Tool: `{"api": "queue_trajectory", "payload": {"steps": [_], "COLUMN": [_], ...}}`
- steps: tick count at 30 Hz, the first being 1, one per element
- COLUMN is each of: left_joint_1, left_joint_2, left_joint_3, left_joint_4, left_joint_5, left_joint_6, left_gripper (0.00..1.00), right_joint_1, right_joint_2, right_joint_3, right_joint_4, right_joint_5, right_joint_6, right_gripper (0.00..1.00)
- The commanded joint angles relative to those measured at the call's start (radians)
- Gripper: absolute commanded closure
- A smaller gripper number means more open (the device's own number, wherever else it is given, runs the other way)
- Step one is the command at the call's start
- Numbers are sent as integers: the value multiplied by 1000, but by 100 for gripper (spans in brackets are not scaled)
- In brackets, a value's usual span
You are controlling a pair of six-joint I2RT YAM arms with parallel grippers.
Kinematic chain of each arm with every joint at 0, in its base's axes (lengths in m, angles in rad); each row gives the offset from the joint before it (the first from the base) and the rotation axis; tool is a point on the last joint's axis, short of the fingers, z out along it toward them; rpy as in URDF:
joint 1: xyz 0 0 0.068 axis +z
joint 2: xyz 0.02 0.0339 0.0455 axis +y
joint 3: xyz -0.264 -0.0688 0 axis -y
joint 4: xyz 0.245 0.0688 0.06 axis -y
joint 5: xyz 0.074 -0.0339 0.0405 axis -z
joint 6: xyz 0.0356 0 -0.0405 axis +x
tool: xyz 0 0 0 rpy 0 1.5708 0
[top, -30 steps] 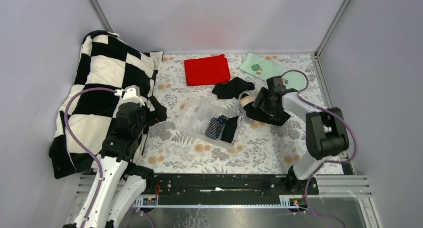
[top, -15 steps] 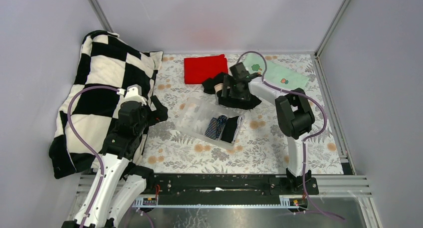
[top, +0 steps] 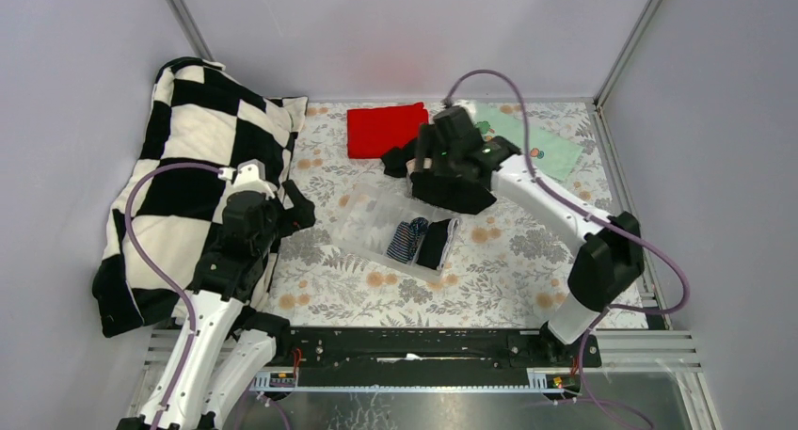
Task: Roll the underwear
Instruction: Move the underwear to the center of the board, then move the storage box to the corner of the board.
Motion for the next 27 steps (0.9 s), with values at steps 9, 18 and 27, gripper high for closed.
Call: {"api": "queue_trajectory", "payload": {"steps": [9, 18, 27], "left_joint_1": [-2, -3, -3], "left_joint_2": [-57, -43, -30], "left_joint_3": [-6, -5, -6], "left_joint_4": [20, 22, 28], "left_joint_5": [-113, -85, -65], "left_joint_6": [-34, -26, -23], "left_gripper": [1, 1, 1], "right_joint_1": [362, 394, 382], "right_joint_2": [385, 589, 454], "right_joint_3": [231, 391, 172], "right_joint_4": [-53, -191, -202], "right_joint_5": [70, 197, 260], "right_joint_6": [280, 274, 258], "right_gripper": [19, 26, 49]}}
